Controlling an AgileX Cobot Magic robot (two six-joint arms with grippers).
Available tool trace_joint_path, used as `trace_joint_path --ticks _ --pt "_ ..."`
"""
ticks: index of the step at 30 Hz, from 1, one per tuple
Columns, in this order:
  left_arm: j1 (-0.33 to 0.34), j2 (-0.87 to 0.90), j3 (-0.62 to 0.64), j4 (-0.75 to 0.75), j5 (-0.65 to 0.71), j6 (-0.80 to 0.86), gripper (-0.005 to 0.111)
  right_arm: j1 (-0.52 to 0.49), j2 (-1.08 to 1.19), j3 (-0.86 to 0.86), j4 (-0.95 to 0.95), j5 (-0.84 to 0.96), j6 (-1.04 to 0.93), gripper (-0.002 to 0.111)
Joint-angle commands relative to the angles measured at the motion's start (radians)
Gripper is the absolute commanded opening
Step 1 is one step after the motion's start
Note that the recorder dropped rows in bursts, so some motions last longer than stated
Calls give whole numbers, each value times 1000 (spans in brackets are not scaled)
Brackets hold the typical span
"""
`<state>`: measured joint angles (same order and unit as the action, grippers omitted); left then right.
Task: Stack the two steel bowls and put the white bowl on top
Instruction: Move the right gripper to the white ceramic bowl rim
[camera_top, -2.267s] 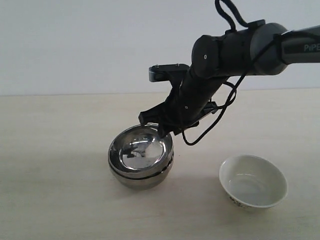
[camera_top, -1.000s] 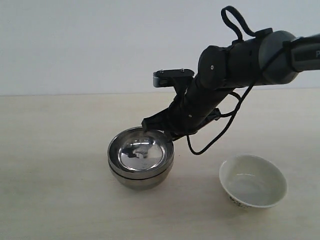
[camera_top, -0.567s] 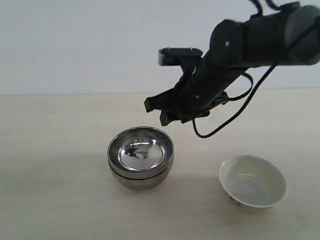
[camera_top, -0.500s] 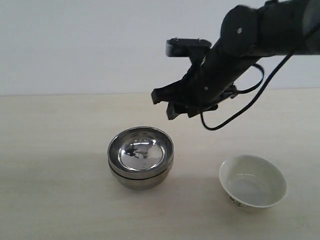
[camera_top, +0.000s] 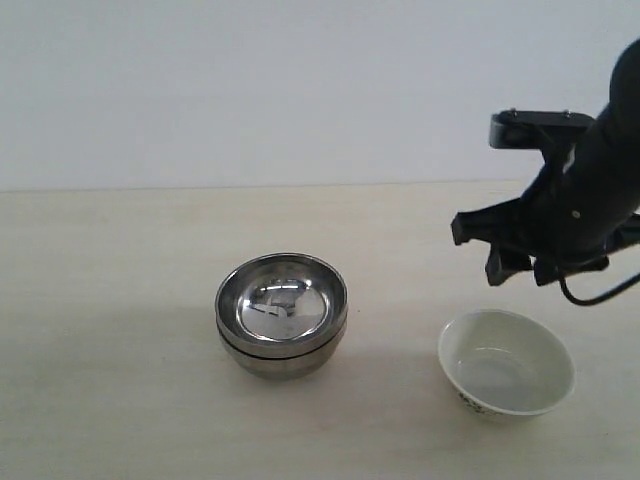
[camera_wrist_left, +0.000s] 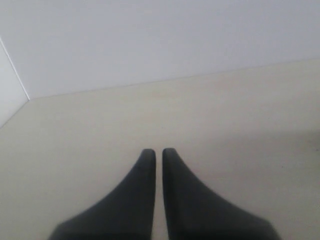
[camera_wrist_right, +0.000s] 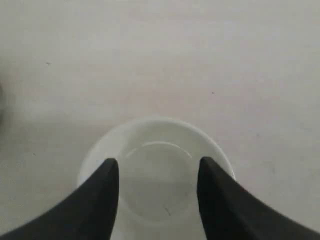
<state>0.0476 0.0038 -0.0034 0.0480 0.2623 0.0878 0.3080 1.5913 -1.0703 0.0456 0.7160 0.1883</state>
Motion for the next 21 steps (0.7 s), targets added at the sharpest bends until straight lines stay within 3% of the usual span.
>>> trace_joint_path --ticks 1,7,13,21 --pt "0 -4 3 -7 -6 -10 4 -21 -13 105 -16 -107 -5 43" --pt "0 -4 3 -7 -6 -10 4 -24 -13 139 -46 -144 0 43" --pt "0 -4 3 -7 -6 -10 4 -106 -13 146 -46 -101 -14 43" --pt "0 -4 3 -7 -6 -10 4 -127 -3 245 -46 -217 -45 43"
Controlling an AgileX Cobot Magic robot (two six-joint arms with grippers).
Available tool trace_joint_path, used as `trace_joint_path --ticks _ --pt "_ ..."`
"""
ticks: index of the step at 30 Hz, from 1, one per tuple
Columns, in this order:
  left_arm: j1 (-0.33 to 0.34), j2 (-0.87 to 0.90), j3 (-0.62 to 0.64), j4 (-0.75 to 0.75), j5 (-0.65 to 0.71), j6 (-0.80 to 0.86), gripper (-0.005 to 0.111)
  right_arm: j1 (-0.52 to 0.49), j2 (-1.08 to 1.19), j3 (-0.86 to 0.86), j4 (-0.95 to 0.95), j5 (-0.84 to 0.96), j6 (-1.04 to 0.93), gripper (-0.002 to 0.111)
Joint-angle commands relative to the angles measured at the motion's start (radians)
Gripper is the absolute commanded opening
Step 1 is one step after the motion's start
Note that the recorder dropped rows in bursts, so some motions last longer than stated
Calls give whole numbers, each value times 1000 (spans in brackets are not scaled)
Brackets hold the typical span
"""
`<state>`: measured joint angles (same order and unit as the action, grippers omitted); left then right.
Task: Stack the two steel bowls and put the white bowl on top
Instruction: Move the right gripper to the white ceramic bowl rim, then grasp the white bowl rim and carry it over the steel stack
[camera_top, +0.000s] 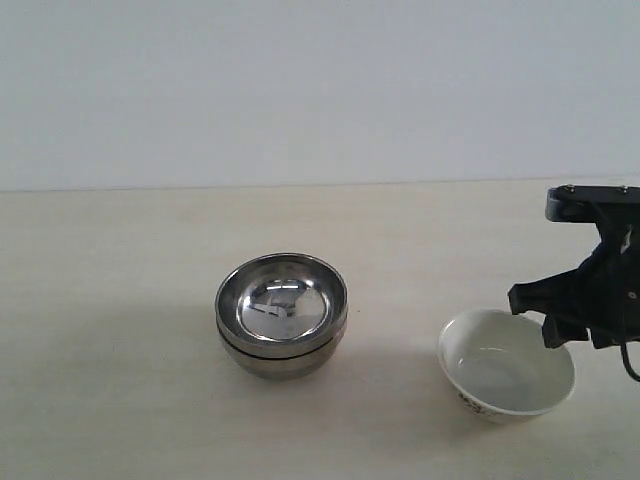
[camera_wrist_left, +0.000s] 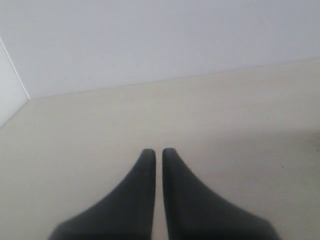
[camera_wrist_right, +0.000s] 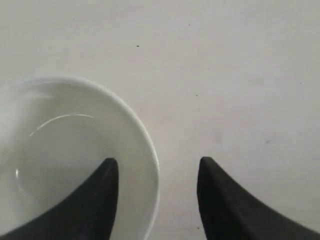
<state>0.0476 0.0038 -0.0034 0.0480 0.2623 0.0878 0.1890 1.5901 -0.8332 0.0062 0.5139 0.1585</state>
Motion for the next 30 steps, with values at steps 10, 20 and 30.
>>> trace_joint_path --ticks 10,20,30 --pt "0 -4 3 -7 -6 -10 4 52 134 7 55 -102 -20 24" --pt "0 -4 3 -7 -6 -10 4 52 56 -5 66 -79 -20 0" --pt "0 -4 3 -7 -6 -10 4 52 -77 -76 254 3 -101 0"
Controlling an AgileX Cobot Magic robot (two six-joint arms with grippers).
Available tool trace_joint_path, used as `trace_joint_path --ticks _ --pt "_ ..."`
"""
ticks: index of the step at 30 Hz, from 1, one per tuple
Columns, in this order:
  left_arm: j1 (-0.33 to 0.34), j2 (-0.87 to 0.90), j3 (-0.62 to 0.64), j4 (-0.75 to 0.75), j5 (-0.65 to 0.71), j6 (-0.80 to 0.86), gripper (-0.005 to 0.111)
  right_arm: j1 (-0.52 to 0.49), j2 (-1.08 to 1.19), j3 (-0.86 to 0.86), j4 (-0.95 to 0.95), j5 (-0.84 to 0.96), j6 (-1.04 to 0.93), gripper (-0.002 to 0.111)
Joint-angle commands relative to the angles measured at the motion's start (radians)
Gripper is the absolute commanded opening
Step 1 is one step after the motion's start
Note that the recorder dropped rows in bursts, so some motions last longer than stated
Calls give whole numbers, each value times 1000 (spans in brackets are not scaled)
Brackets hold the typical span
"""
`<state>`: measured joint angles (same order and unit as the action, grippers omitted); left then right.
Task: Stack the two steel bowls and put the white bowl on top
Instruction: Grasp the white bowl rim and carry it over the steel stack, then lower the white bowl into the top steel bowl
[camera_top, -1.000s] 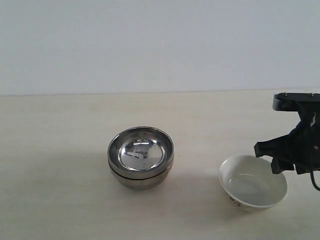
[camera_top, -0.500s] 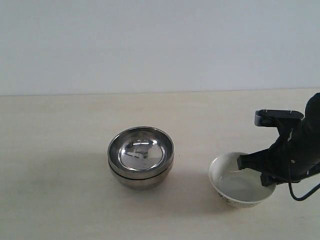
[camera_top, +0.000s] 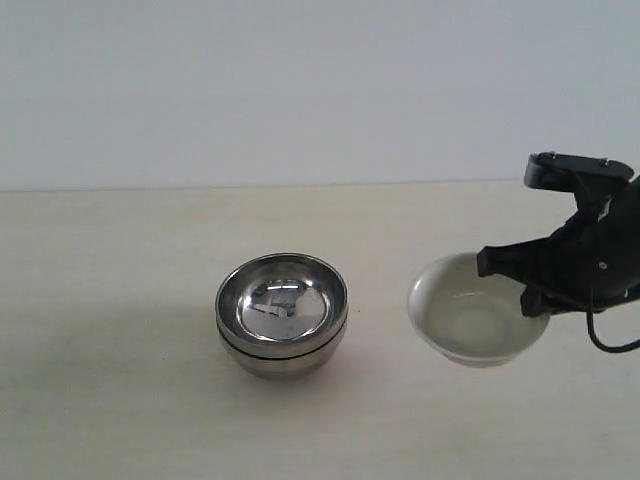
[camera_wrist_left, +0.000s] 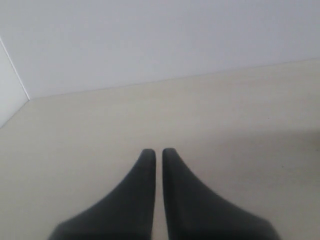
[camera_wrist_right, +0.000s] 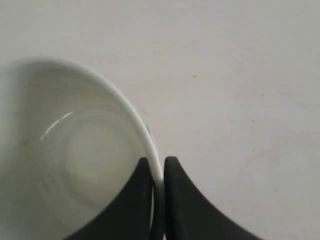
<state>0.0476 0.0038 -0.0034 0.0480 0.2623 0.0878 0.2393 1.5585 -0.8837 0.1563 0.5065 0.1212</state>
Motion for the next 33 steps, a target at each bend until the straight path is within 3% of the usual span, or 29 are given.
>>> trace_joint_path --ticks 1,9,20,33 --pt "0 -4 3 -7 -6 -10 4 1 -51 -29 137 13 -85 0" --pt "0 -4 3 -7 -6 -10 4 28 -60 -81 396 18 -273 0" --pt "0 -4 3 -7 -6 -10 4 195 -17 -203 414 -3 -208 0" --pt "0 -4 3 -7 -9 -10 4 311 143 -287 424 -49 -178 0"
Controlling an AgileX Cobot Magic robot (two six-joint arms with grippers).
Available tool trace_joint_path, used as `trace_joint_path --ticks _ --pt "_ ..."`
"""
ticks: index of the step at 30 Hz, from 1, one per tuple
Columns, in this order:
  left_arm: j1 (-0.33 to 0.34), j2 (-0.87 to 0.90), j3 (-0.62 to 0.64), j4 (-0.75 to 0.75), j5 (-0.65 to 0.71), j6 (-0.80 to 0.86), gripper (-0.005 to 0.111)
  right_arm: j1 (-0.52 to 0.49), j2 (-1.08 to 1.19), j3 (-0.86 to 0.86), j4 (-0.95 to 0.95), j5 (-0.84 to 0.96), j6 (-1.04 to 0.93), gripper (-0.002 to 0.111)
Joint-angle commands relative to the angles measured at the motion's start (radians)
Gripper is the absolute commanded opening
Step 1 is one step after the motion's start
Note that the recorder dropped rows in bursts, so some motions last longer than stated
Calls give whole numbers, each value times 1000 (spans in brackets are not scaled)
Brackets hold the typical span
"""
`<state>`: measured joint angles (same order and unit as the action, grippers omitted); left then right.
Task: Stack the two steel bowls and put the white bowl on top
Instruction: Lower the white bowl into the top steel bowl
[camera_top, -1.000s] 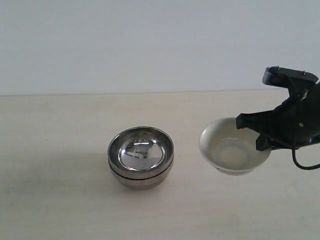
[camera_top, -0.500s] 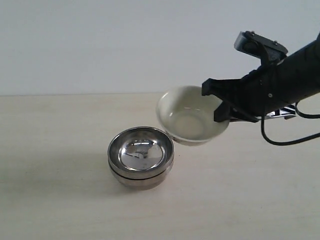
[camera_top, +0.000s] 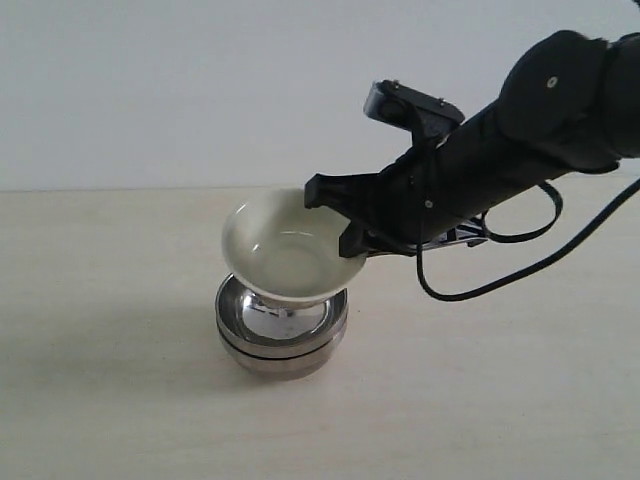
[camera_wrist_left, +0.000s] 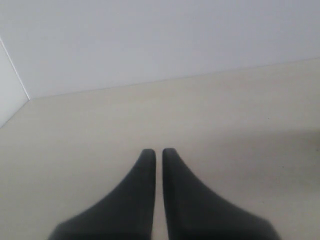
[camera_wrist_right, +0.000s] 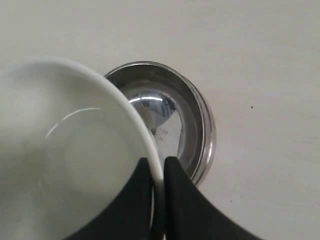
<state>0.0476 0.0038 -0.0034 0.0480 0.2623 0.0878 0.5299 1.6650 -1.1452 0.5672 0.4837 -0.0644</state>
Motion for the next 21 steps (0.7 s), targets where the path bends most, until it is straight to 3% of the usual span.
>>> trace_joint_path --ticks 1,21 --pt "0 -4 3 -7 -9 -10 4 26 50 -29 20 -35 8 0" --pt "0 -4 3 -7 -7 -10 4 49 138 -34 28 -121 14 0"
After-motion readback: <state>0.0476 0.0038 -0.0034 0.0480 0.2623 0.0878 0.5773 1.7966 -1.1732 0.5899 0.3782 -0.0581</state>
